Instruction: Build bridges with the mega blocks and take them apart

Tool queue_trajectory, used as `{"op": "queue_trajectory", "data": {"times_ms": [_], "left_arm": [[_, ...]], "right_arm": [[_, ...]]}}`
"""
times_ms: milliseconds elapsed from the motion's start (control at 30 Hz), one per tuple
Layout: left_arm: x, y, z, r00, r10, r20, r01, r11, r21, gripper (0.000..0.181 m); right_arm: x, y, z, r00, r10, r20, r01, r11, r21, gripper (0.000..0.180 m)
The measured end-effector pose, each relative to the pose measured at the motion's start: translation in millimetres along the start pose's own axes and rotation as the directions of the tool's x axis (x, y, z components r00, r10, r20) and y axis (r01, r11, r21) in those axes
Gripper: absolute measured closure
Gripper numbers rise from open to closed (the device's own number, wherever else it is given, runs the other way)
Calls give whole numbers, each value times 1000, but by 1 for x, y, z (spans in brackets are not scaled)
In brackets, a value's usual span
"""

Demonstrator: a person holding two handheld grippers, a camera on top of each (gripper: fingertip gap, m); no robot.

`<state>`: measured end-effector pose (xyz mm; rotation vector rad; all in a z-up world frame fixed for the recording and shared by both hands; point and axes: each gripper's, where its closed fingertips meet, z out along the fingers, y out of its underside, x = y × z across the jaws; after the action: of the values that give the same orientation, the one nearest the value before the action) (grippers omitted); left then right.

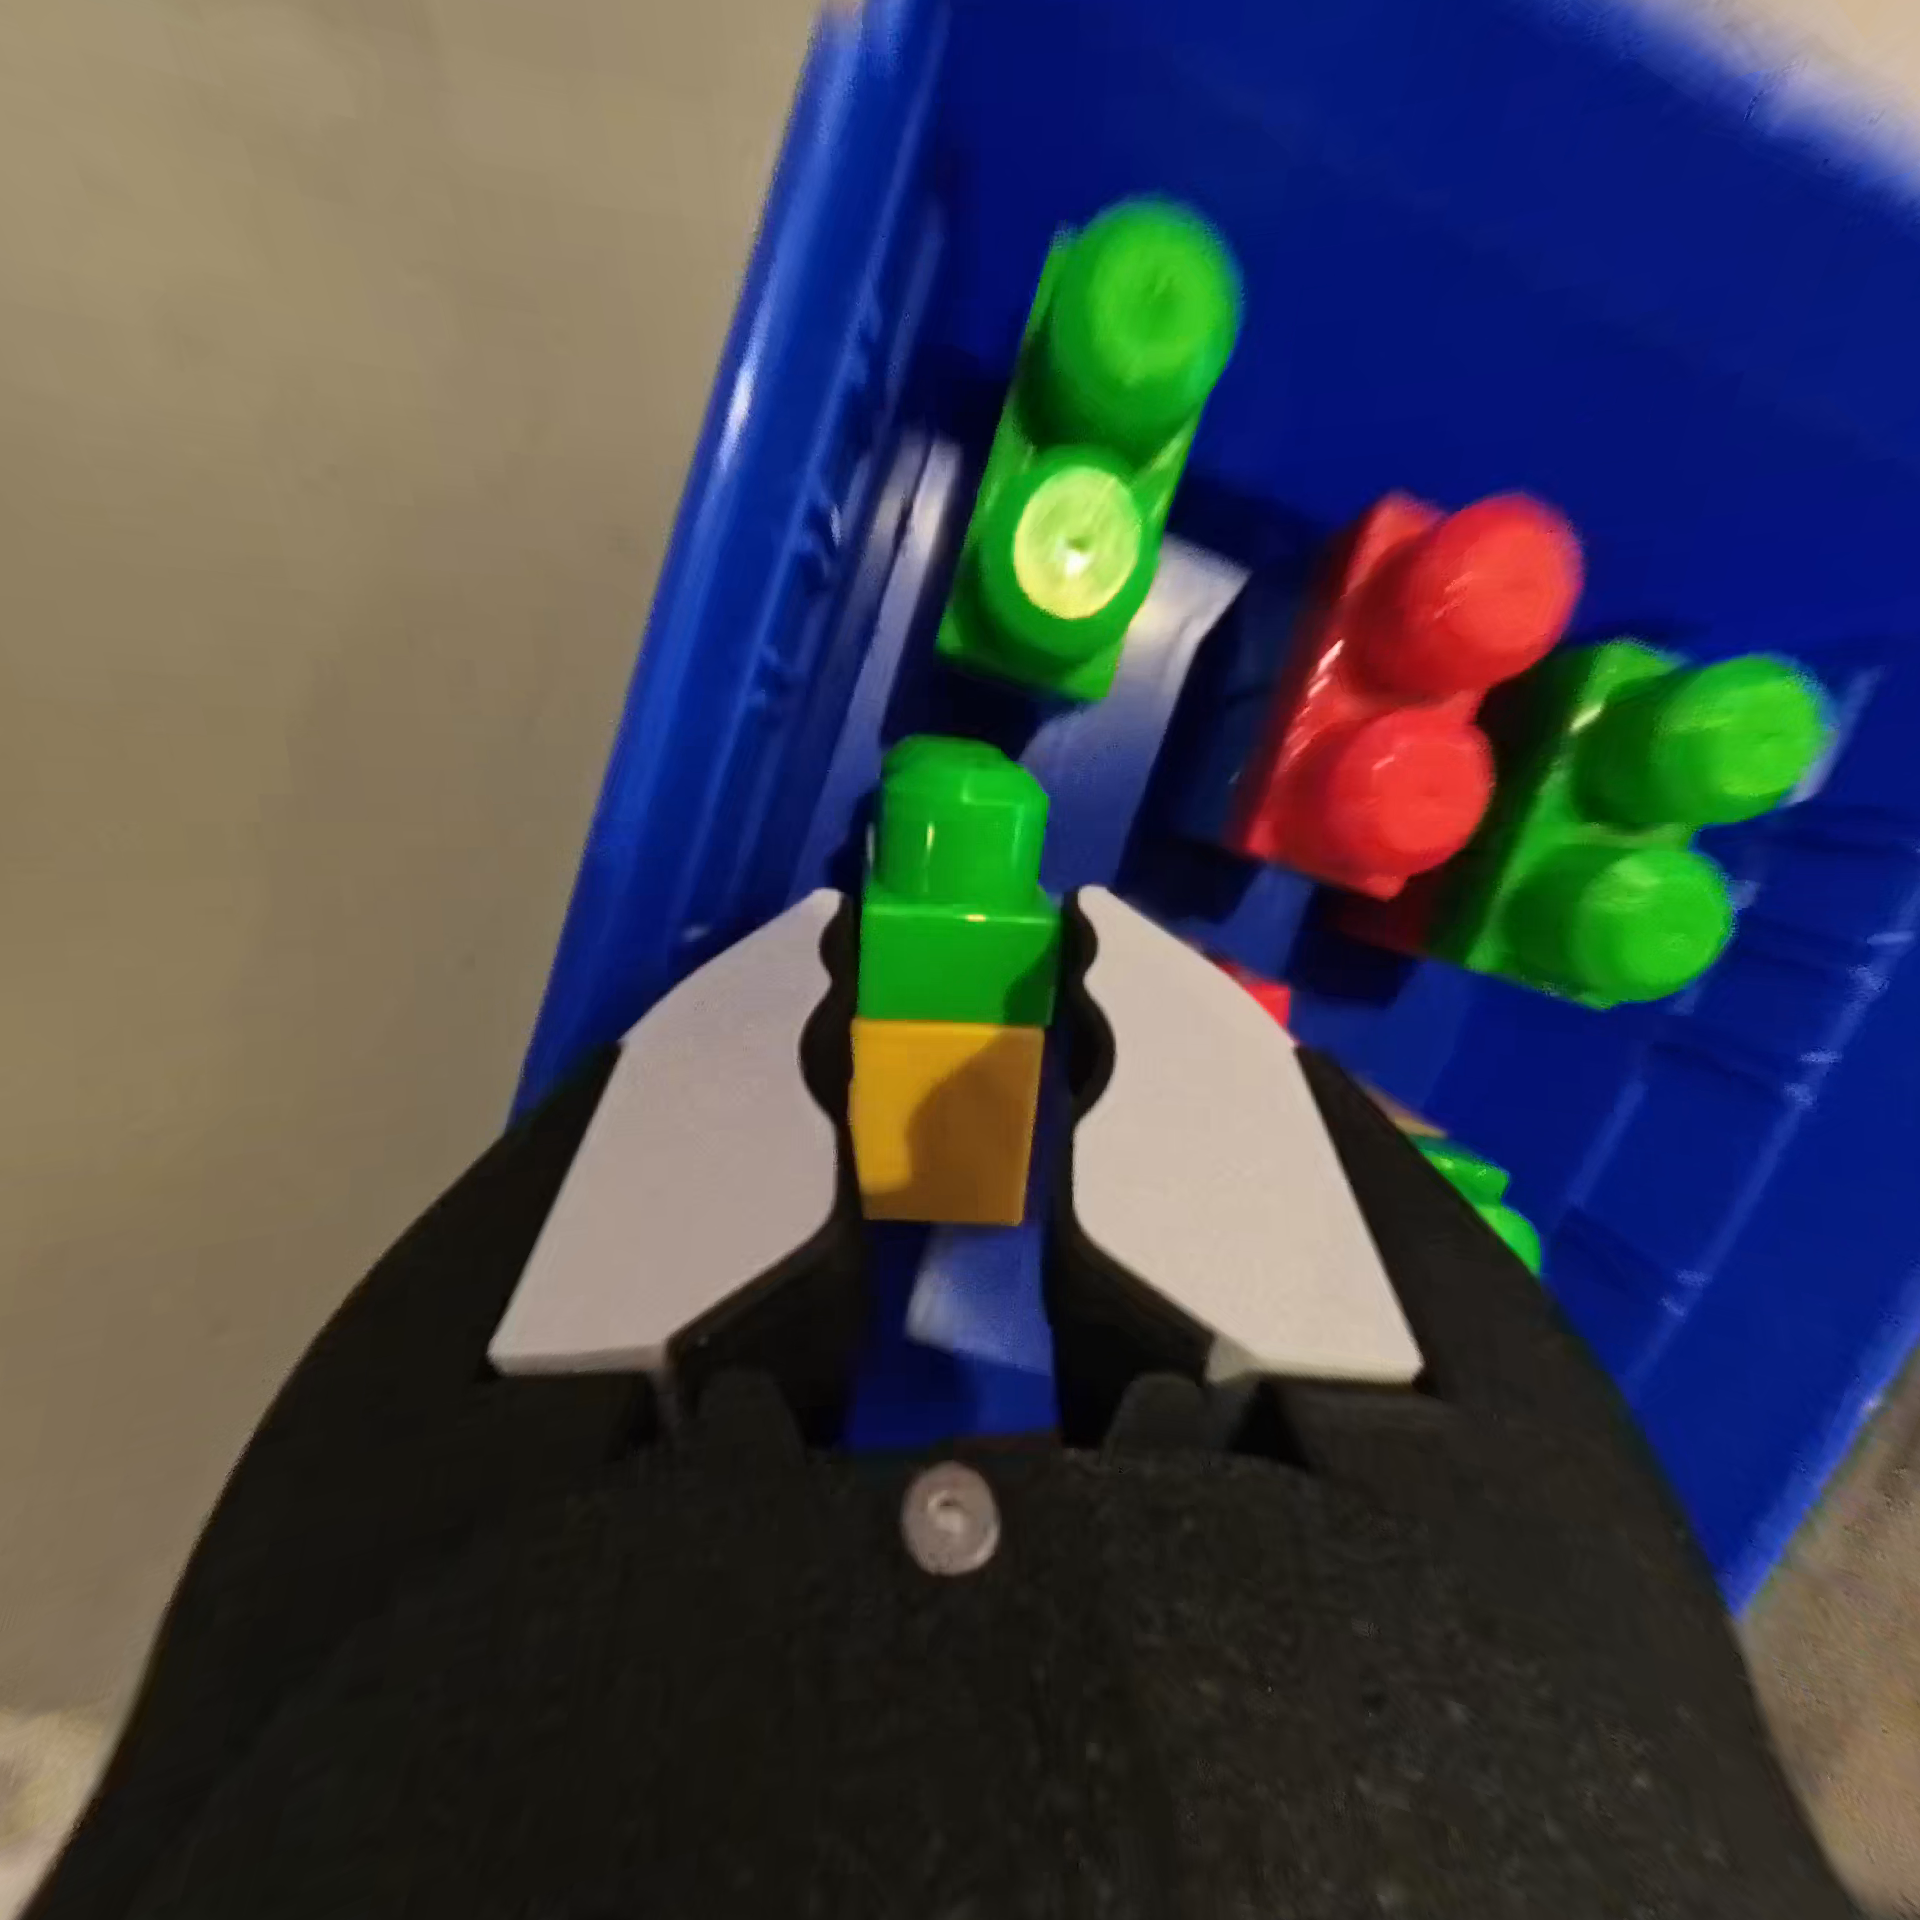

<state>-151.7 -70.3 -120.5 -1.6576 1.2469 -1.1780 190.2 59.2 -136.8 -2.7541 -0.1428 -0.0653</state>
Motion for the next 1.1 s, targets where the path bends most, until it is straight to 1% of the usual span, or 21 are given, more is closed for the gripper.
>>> {"op": "queue_trajectory", "data": {"times_ms": [33, 67, 133, 233, 333, 467, 567, 667, 800, 933, 1000, 1067, 1100], "left_arm": [[0, 1, 0, 1000, 7, 2, -7, 1000, -3, 104], [1, 1, 0, 1000, 11, 1, -11, 1000, -5, 104], [2, 1, 0, 1000, 11, -1, -11, 1000, -5, 104], [2, 2, 1, 1000, 10, 0, -10, 1000, -7, 104], [2, 4, 3, 1000, -1, -6, 1, 1000, -15, 104], [4, 4, 6, 1000, 4, -13, -4, 1000, -17, 104], [6, 5, 8, 1000, 12, -20, -12, 1000, -26, 104], [7, 5, 9, 1000, 14, -24, -15, 999, -28, 104], [9, 4, 8, 999, 2, -36, -3, 1000, -19, 104], [8, 3, 5, 999, -15, -35, 15, 1000, -5, 104], [6, 0, 3, 1000, -14, -22, 14, 1000, 8, 104], [2, -3, 0, 1000, -2, 4, 2, 1000, 21, 104], [-2, -6, -4, 999, 7, 37, -8, 999, 34, 104]], "right_arm": [[2, -11, -8, 1000, 10, 0, -10, 994, 108, 143], [-1, -19, -15, 1000, 11, 23, -16, 977, 213, 143], [-3, -25, -23, 998, 49, 48, -63, 926, 373, 143], [-1, -18, -20, 998, 60, -11, -47, 869, 492, 143], [-2, -11, -8, 998, 44, -52, -11, 859, 512, 143], [-3, -5, -2, 998, 44, -37, -20, 873, 488, 143], [-4, 6, -3, 998, 62, -10, -53, 908, 416, 143], [-8, 24, -1, 996, 86, 15, -87, 946, 313, 143], [-15, 38, 6, 994, 99, 44, -107, 958, 266, 143], [-16, 43, 2, 989, 128, 70, -143, 945, 295, 142], [-17, 45, -8, 987, 132, 86, -153, 935, 319, 136], [-16, 47, -35, 986, 144, 78, -163, 909, 384, 133], [-17, 43, -60, 986, 152, 71, -168, 865, 474, 133]]}}
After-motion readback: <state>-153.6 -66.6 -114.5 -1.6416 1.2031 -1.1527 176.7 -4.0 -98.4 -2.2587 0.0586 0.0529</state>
